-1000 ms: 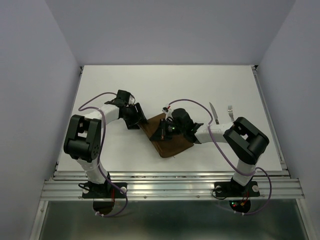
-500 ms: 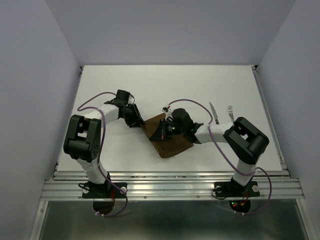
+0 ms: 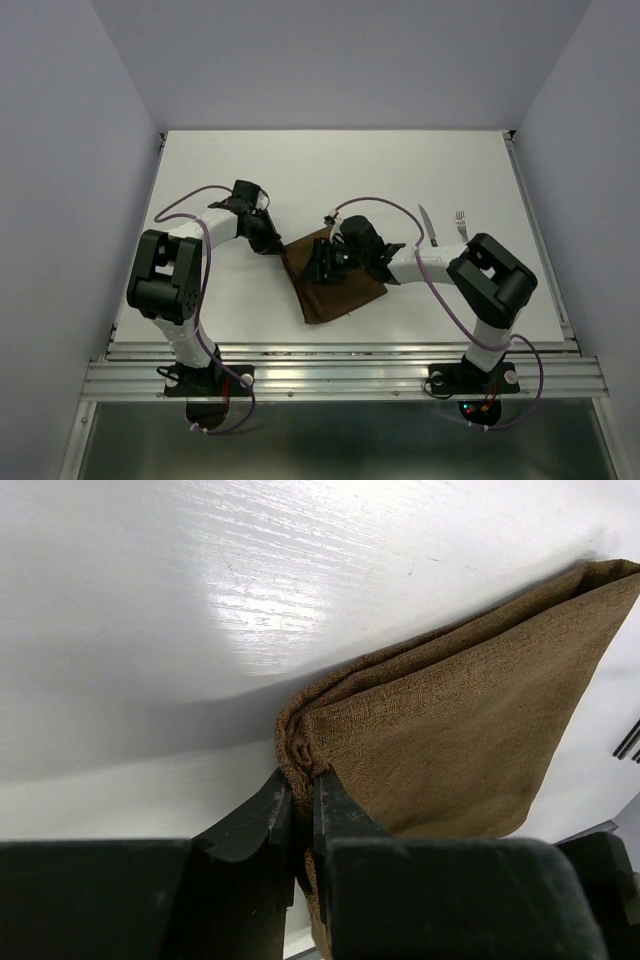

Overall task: Fold the napkin into a case and place the utensils inside
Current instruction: Fold the lower triangle-folded napkin at the center of the board.

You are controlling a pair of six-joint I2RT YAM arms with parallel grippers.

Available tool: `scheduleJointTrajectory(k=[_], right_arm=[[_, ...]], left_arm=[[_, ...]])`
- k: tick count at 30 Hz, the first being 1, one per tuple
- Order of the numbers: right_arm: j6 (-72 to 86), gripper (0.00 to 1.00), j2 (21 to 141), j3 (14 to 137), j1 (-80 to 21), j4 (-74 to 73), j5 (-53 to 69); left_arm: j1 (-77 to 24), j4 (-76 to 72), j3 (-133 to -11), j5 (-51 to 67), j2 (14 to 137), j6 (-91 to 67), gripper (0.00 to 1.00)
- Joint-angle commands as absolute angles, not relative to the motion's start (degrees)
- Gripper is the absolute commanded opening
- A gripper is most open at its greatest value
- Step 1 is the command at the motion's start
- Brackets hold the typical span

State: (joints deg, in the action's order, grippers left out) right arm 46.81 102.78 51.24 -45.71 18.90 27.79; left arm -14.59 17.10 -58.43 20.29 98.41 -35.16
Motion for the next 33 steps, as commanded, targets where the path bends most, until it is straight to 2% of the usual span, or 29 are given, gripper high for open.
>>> scheduleJointTrajectory(k=[1, 2, 5, 8, 9, 13, 14, 16, 17, 20, 27, 29, 31, 33], right_arm=[[40.35, 0.65, 99.59, 54.84, -45.35, 10.03, 22.77], [40.08, 0.70, 98.88, 54.84, -45.35, 9.41, 22.15], [39.55, 0.75, 96.60, 54.84, -44.13, 7.65, 21.18], [40.60, 0.74, 95.89, 54.93, -42.90, 7.30, 19.43], [41.13, 0.72, 96.24, 56.32, -42.89, 6.16, 18.73], [41.04, 0.44, 101.41, 63.34, -42.89, 1.15, 14.16], [40.87, 0.30, 102.64, 65.02, -42.89, 0.36, 14.15], [40.35, 0.15, 106.76, 70.45, -42.89, -3.15, 14.68], [40.25, 0.11, 108.00, 71.97, -42.89, -4.38, 14.68], [40.25, 0.06, 111.78, 75.57, -42.89, -4.92, 14.77], [40.69, 0.02, 116.71, 80.41, -42.89, -6.33, 11.87], [41.31, 0.02, 117.77, 80.68, -42.89, -6.33, 11.25], [41.83, 0.01, 118.56, 81.21, -42.89, -6.42, 10.46], [42.01, 0.01, 119.70, 81.38, -42.89, -7.29, 9.32]], left_arm=[[-14.59, 18.46, -59.86, 19.95, 95.45, -33.58, 0.11], [-14.59, 18.46, -59.94, 20.04, 95.54, -33.31, 0.11], [-14.68, 18.37, -59.68, 19.95, 95.80, -33.14, 0.11], [-14.68, 18.63, -59.76, 19.60, 96.33, -32.96, 0.11], [-14.59, 18.63, -59.85, 19.60, 96.33, -32.96, 0.11], [-14.59, 18.63, -60.03, 19.34, 96.33, -33.48, 0.11], [-14.59, 18.46, -60.03, 19.60, 96.42, -33.49, 0.11], [-14.59, 18.19, -60.20, 20.47, 97.11, -33.58, 0.11], [-14.59, 18.11, -60.29, 20.65, 97.38, -33.57, 0.11], [-14.68, 18.28, -60.91, 20.66, 97.91, -33.14, 0.11], [-14.68, 18.81, -63.19, 20.92, 100.63, -31.64, 0.12], [-14.68, 19.07, -63.46, 20.74, 101.25, -31.46, 0.16], [-14.68, 19.07, -63.54, 20.65, 101.42, -31.29, 0.30], [-14.68, 19.33, -63.98, 20.31, 101.51, -31.03, 0.36]])
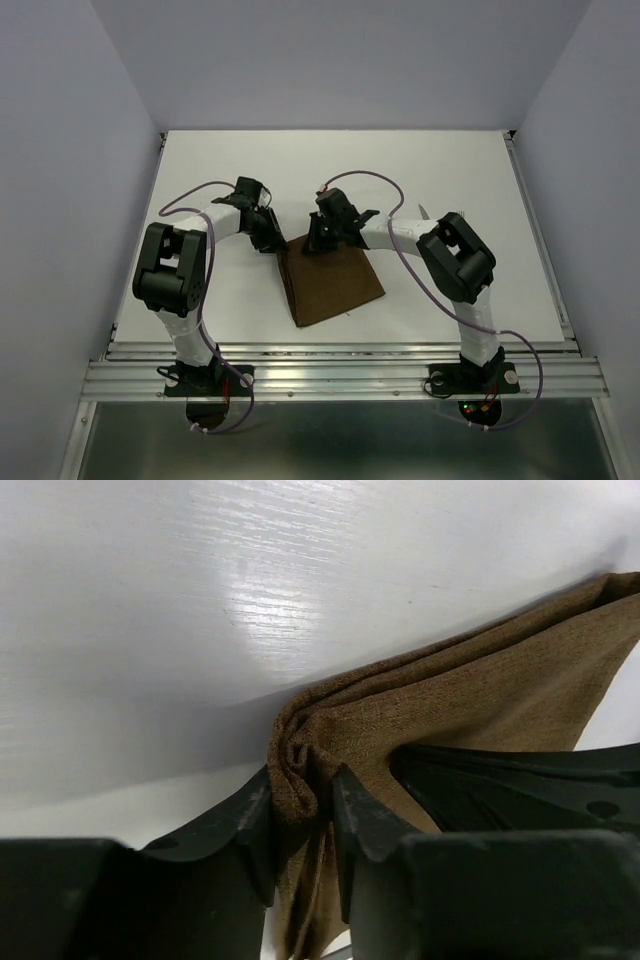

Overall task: Fold the napkin into a case and place the utensils inside
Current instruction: Fold the lower triangle-folded napkin at the center of the board.

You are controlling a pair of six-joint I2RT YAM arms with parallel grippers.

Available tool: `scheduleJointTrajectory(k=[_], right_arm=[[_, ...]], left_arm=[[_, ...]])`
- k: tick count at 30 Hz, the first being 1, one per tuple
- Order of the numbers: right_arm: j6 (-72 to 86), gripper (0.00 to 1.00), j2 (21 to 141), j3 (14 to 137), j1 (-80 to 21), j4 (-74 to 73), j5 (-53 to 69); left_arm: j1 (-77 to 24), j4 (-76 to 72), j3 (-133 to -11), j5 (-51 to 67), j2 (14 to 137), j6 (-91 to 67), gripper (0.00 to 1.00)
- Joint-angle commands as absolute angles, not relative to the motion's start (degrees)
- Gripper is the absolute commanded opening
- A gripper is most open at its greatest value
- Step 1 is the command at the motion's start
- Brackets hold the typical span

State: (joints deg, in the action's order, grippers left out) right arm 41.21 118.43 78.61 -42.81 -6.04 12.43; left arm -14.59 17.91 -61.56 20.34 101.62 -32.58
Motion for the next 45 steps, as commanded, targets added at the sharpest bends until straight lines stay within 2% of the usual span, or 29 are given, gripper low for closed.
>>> scheduleJointTrajectory(k=[1, 6, 15, 18, 20, 21, 23, 25, 28, 35, 45], right_arm=[[42.36, 0.01, 120.14, 81.47, -42.89, -7.47, 8.62], [43.77, 0.01, 120.24, 79.90, -42.89, -7.65, 6.86], [44.21, 0.01, 120.41, 79.28, -42.89, -7.47, 7.38], [44.30, 0.01, 120.06, 78.93, -42.89, -7.38, 6.95], [44.38, 0.01, 119.97, 78.93, -42.89, -7.47, 6.77], [44.38, 0.01, 120.06, 78.93, -42.89, -7.47, 6.77], [44.21, 0.01, 120.23, 79.28, -42.89, -7.47, 6.50], [44.21, 0.01, 120.50, 79.54, -42.89, -7.56, 6.50], [44.64, 0.01, 120.76, 79.89, -42.89, -7.47, 6.59], [44.47, 0.01, 117.95, 79.45, -42.89, -3.87, 9.57], [43.07, 0.01, 120.67, 84.81, -42.89, -5.54, 12.74]], left_arm=[[-14.68, 19.60, -64.16, 19.95, 101.51, -30.94, 0.43], [-14.59, 19.78, -65.04, 18.99, 100.81, -29.18, 0.64], [-14.50, 17.75, -63.63, 15.38, 100.55, -28.83, 0.63], [-14.50, 18.02, -63.46, 14.15, 100.63, -29.00, 0.55], [-14.50, 18.54, -63.46, 13.45, 100.72, -29.18, 0.47], [-14.50, 18.81, -63.63, 13.36, 100.55, -29.27, 0.38], [-14.50, 19.34, -63.81, 14.14, 100.63, -29.70, 0.30], [-14.50, 19.77, -64.07, 15.29, 100.72, -30.32, 0.15], [-14.50, 20.74, -64.60, 17.22, 100.81, -32.16, 0.00], [-14.50, 21.71, -65.48, 17.49, 100.63, -33.58, 0.00], [-14.50, 22.59, -66.45, 17.05, 100.99, -32.52, 0.00]])
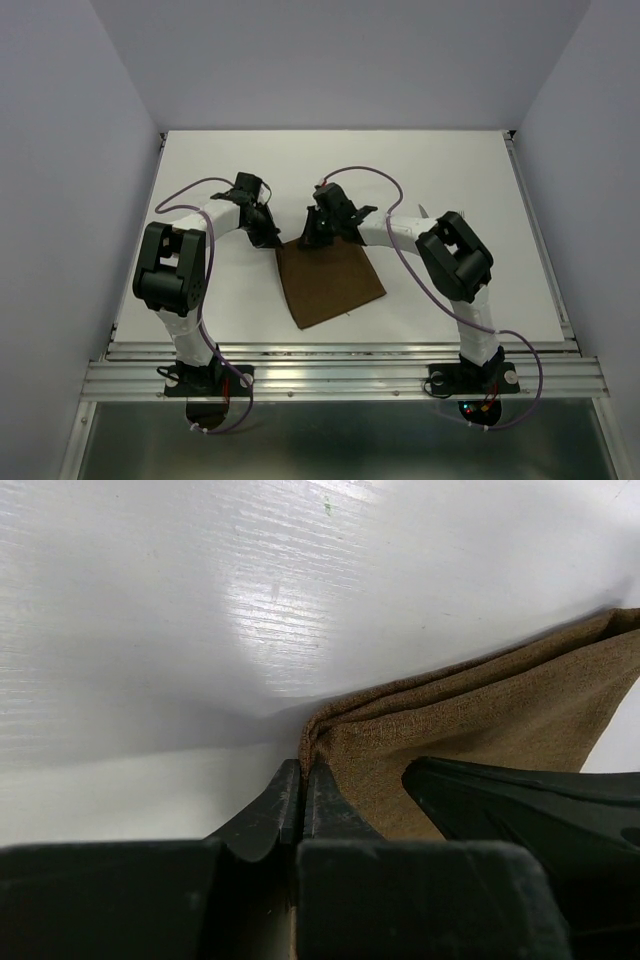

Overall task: Fold the napkin into a case and place the utensils inside
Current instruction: Fold the lower triangle-folded napkin at the center of the board.

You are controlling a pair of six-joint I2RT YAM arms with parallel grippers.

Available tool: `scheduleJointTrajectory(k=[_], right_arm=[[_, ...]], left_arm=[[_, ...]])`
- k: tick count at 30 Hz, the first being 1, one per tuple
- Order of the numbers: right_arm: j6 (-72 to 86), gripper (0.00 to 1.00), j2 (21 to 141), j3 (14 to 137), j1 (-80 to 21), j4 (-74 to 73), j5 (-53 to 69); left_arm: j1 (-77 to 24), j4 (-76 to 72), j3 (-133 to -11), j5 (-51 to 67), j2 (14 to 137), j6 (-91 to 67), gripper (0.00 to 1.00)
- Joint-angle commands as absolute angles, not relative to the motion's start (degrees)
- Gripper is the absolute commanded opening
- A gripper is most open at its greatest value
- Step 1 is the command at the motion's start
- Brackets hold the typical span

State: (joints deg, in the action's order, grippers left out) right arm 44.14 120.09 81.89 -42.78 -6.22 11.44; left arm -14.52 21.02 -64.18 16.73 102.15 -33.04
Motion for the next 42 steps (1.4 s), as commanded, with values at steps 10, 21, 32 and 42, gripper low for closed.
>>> scheduleJointTrajectory(k=[10, 21, 32, 42], right_arm=[[42.36, 0.01, 123.57, 86.75, -42.89, -7.64, 11.61], [41.83, 0.01, 126.92, 86.31, -42.89, -11.25, 5.71], [43.94, 0.01, 126.21, 82.89, -42.89, -8.36, 8.26], [46.14, 0.01, 126.04, 80.60, -42.89, -5.98, 10.20]], left_arm=[[-14.50, 22.76, -66.53, 17.58, 101.25, -32.61, 0.00], [-14.50, 19.96, -65.57, 23.81, 101.95, -38.13, 0.00], [-14.50, 16.88, -66.53, 24.61, 102.48, -46.75, 0.00], [-14.50, 13.98, -65.39, 23.47, 103.97, -53.61, 0.00]])
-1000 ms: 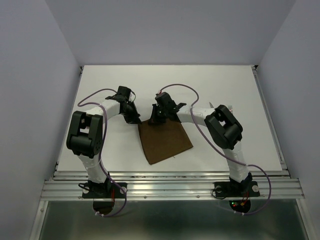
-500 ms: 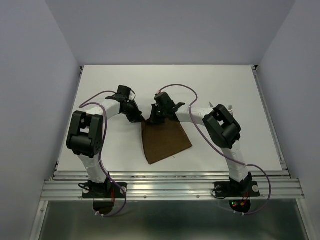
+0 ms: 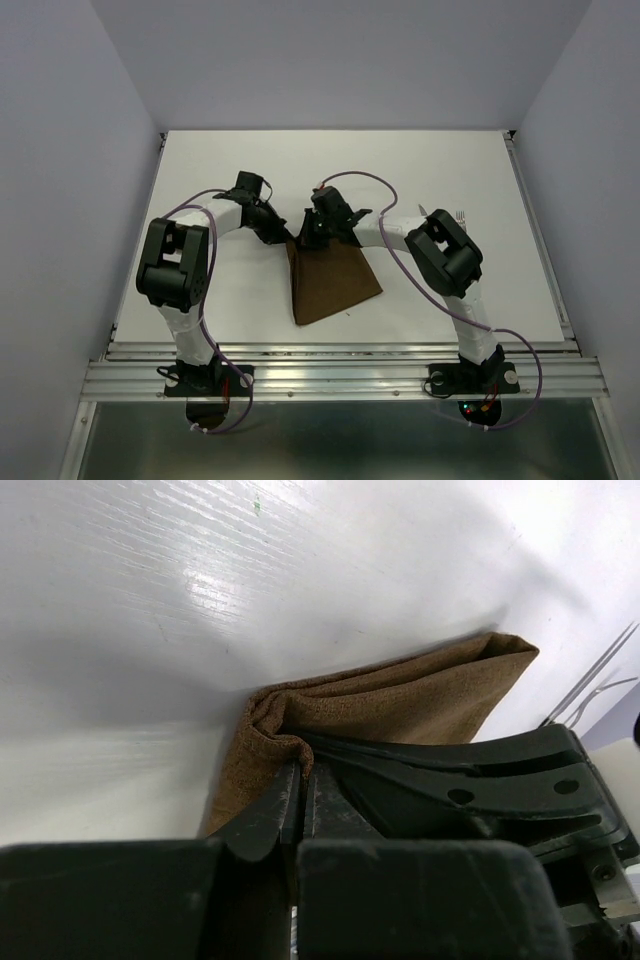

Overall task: Fold the napkin into a case and place the utensils inside
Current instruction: Fold the lower triangle-folded napkin at the center of the board.

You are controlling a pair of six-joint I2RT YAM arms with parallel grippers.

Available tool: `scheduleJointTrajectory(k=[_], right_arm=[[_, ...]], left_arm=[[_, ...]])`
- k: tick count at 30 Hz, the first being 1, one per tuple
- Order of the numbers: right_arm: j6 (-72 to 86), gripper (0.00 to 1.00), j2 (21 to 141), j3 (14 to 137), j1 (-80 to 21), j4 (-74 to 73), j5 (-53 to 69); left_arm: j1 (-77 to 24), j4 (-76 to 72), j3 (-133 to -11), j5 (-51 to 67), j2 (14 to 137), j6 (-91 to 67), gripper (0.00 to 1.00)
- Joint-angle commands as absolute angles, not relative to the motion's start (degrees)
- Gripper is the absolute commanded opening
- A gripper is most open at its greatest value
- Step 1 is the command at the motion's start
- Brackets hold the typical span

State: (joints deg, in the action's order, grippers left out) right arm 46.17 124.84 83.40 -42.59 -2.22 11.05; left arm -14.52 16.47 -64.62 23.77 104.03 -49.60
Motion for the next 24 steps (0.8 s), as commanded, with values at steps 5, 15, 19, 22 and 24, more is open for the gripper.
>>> scheduleJointTrajectory(k=[5, 15, 19, 22, 24], right_arm=[[46.76, 0.01, 126.12, 80.42, -42.89, -5.54, 10.63], [48.16, 0.01, 125.25, 79.54, -42.89, -4.48, 11.52], [48.16, 0.01, 122.88, 78.93, -42.89, -4.48, 10.64], [48.08, 0.01, 121.12, 78.84, -42.89, -4.48, 10.02], [47.99, 0.01, 120.24, 79.01, -42.89, -4.57, 10.11]], left_arm=[[-14.50, 13.45, -65.92, 22.33, 104.50, -56.68, 0.00], [-14.50, 12.13, -63.46, 18.02, 105.47, -63.28, 0.00], [-14.59, 12.57, -63.10, 16.00, 106.35, -63.90, 0.00], [-14.59, 14.15, -63.72, 14.15, 107.14, -63.98, 0.00], [-14.59, 15.38, -64.24, 12.58, 107.31, -63.98, 0.00]])
